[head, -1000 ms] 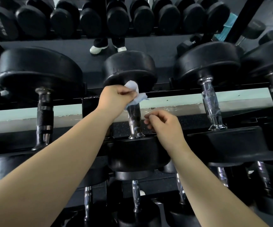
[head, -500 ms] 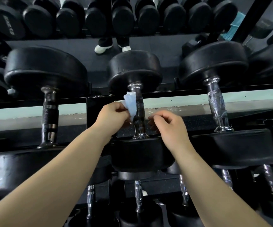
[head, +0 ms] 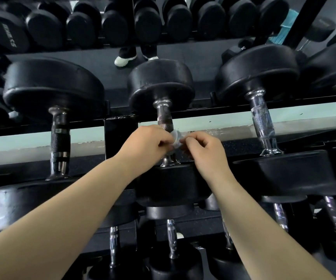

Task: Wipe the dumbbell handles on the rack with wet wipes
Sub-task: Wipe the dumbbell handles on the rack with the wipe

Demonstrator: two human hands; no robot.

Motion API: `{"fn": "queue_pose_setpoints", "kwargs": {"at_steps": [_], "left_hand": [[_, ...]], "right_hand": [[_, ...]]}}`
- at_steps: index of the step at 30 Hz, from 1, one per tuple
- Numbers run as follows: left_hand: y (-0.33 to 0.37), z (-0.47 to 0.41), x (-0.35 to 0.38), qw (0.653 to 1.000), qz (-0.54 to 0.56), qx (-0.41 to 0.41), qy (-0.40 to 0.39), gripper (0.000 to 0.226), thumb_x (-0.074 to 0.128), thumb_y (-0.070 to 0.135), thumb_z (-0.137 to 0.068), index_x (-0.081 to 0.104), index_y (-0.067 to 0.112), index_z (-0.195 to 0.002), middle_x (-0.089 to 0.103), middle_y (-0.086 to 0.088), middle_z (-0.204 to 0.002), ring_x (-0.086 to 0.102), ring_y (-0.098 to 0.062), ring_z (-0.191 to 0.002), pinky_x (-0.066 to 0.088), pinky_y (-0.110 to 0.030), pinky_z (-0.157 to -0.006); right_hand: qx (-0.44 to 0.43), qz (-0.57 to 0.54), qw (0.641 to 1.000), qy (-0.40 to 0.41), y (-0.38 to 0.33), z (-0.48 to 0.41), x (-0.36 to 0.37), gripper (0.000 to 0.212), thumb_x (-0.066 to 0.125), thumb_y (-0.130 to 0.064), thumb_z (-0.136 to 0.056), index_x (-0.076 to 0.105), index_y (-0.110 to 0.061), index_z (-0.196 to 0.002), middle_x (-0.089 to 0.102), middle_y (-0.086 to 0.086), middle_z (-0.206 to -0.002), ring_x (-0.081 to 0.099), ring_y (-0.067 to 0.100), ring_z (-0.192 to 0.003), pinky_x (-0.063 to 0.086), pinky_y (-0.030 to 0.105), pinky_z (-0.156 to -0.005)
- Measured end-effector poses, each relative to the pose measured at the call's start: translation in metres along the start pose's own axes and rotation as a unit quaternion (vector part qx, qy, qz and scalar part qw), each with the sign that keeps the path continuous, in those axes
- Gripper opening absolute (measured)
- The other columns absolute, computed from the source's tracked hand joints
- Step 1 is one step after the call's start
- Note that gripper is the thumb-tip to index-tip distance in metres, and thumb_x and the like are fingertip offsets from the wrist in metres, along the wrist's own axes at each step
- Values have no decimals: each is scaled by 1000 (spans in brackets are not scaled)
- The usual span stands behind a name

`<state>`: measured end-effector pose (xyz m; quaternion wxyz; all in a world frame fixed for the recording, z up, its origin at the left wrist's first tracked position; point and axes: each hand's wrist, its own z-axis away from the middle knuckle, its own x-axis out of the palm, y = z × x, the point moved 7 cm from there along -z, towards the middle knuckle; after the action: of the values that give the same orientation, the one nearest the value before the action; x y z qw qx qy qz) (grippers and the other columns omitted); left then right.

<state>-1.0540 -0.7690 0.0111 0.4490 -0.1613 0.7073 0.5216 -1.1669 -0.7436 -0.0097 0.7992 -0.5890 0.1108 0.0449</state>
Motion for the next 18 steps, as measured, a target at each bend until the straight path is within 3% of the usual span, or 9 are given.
{"fn": "queue_pose_setpoints", "kwargs": {"at_steps": [3, 6, 9, 11, 13, 15, 18], "left_hand": [[1, -15, -7, 999, -49, 4, -24, 27, 54, 24, -89, 70, 5, -77, 56, -6, -76, 55, -26, -75, 46, -38, -73], [-12, -33, -22, 998, -50, -50, -1, 18, 59, 15, -85, 70, 2, -82, 58, -8, -82, 56, -25, -81, 44, -33, -78], [-3, -26, -12, 997, -52, -3, -63, 16, 60, 13, -84, 71, 2, -79, 63, -12, -81, 59, -28, -81, 45, -38, -79], [5, -11, 3, 987, -65, 21, -145, 18, 56, 13, -87, 72, 6, -84, 65, -13, -87, 59, -28, -84, 45, -37, -82], [13, -3, 6, 982, -53, 75, -163, 20, 55, 13, -86, 75, 11, -80, 64, -14, -80, 60, -29, -76, 50, -43, -74], [17, -2, 1, 975, -80, 138, -156, 21, 56, 15, -76, 73, 12, -66, 62, -10, -64, 60, -27, -57, 54, -41, -53], [10, -13, -9, 979, -85, 147, -115, 11, 63, 13, -69, 71, 11, -61, 61, -5, -59, 55, -17, -51, 52, -27, -54]], "right_hand": [[9, -11, 1000, -6, 2, 0, 1, 26, 48, -6, -84, 58, -18, -62, 58, 4, -68, 49, 17, -66, 41, 27, -64], [25, -26, 999, -4, 7, 0, 2, 23, 48, -6, -82, 56, -15, -62, 56, 12, -71, 46, 21, -67, 38, 32, -66], [21, -26, 999, 0, 7, 0, -1, 24, 47, -5, -85, 57, -14, -65, 56, 10, -69, 47, 19, -65, 40, 28, -64], [4, -9, 1000, 4, 5, -2, -3, 27, 47, -6, -86, 58, -18, -65, 58, -1, -66, 50, 10, -63, 41, 15, -60], [-3, -3, 1000, 6, 4, -2, -3, 28, 47, -6, -86, 58, -20, -64, 57, -7, -65, 51, 4, -61, 40, 9, -55], [-8, -2, 1000, 5, 4, -3, -3, 29, 47, -5, -86, 57, -20, -64, 57, -7, -64, 52, 0, -58, 40, 8, -53], [-9, 2, 1000, 1, 5, -2, -2, 27, 47, -5, -87, 58, -18, -65, 56, -5, -65, 48, 4, -59, 36, 9, -50]]}}
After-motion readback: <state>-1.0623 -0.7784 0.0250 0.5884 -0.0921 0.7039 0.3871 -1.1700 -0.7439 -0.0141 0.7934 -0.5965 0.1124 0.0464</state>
